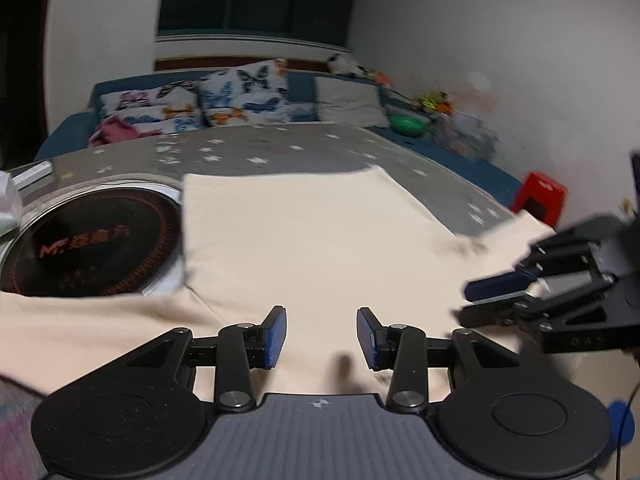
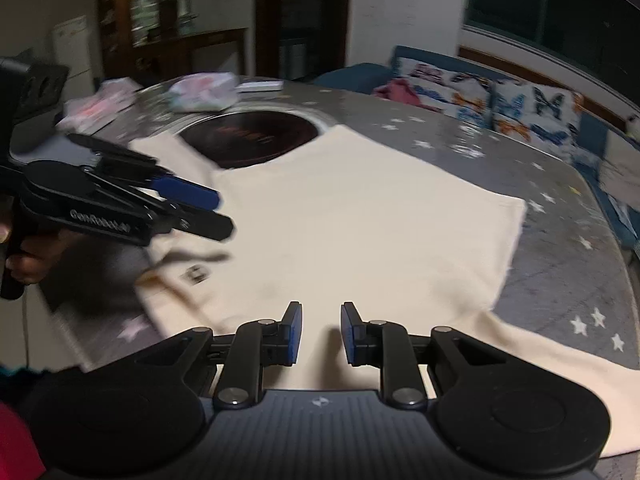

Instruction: Fold clothes

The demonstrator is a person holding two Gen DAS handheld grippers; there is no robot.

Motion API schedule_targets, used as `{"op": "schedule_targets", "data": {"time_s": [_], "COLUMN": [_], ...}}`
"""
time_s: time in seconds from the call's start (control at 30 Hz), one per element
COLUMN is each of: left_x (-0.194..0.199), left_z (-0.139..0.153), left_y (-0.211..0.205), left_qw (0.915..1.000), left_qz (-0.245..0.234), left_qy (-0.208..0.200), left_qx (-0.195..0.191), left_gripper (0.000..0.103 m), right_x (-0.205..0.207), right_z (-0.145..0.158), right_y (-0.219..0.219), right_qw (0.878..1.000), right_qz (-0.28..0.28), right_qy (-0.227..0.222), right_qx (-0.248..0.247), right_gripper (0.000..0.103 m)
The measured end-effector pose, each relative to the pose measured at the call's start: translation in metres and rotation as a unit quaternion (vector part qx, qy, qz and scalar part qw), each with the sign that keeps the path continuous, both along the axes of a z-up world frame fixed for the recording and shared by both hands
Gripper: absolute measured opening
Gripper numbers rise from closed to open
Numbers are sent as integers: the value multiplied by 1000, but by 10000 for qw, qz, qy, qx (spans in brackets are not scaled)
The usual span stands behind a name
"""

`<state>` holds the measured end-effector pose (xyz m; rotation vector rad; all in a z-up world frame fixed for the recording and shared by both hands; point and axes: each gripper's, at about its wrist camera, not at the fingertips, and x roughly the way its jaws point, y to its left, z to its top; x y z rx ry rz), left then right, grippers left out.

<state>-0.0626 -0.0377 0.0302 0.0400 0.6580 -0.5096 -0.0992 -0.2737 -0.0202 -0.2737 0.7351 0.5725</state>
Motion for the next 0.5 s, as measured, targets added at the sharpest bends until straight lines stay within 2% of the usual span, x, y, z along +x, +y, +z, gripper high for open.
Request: {"op": "schedule_targets", "data": {"time_s": [0.13, 0.3, 0.43, 0.5], "left_x": [-20, -23, -18, -14], "left_z": [-13, -8, 2, 4], "left_y": [-8, -10, -15, -21], "left_qw": [9993, 9995, 9994, 9994], "left_qz": [-186, -194, -224, -256], "left_qy": [-92, -99, -207, -206], "left_qx": [299, 235, 159, 120], "left_gripper": [42, 42, 46, 46], "right_x": [-16, -25, -27, -26], "right_z": [-7, -3, 9, 13], "right_y": [12, 7, -11, -28], "right_qw": [9997, 9999, 9994, 9976], "right_qz": [208, 124, -218, -586], "right_qy": [25, -64, -216, -289], "right_qx": [-82, 8, 168, 221], "right_gripper": [20, 21, 21, 21]}}
